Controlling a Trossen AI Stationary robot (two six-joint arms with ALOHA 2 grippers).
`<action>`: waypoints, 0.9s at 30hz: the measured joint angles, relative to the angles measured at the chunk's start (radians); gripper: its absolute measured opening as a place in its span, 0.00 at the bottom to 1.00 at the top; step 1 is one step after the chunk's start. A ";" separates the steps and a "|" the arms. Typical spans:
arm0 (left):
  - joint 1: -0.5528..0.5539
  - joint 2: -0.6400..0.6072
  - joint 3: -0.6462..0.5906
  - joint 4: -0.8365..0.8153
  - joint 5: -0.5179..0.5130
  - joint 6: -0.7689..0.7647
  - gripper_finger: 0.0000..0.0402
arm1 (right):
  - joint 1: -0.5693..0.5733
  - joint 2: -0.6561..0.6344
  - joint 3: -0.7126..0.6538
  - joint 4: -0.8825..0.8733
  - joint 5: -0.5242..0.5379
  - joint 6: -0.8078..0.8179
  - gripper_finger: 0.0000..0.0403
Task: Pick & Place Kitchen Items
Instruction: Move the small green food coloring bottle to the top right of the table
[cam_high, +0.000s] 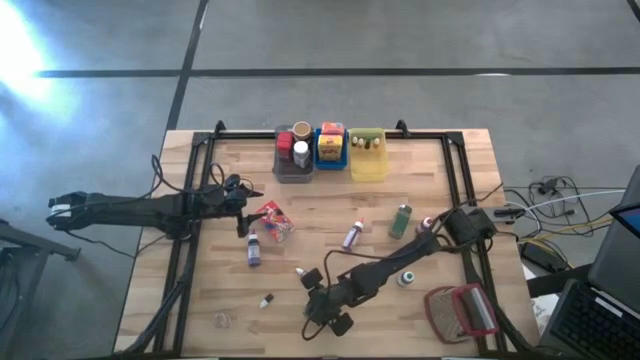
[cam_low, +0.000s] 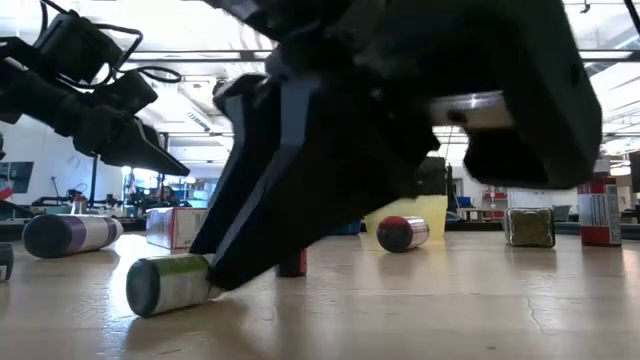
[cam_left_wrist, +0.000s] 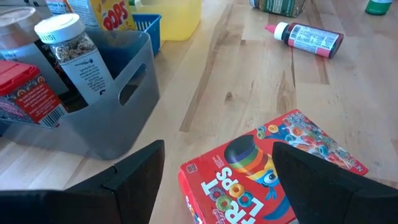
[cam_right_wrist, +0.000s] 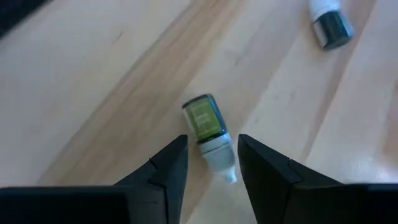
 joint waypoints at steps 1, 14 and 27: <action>0.000 0.000 0.000 -0.005 0.000 0.000 0.75 | 0.000 0.008 0.011 -0.015 0.000 -0.004 0.35; 0.000 0.000 0.000 -0.004 0.000 0.000 0.75 | -0.001 0.016 0.071 -0.116 -0.001 -0.022 0.30; 0.000 0.000 0.000 -0.004 0.000 0.000 0.75 | -0.003 0.017 0.067 -0.115 -0.002 0.023 0.22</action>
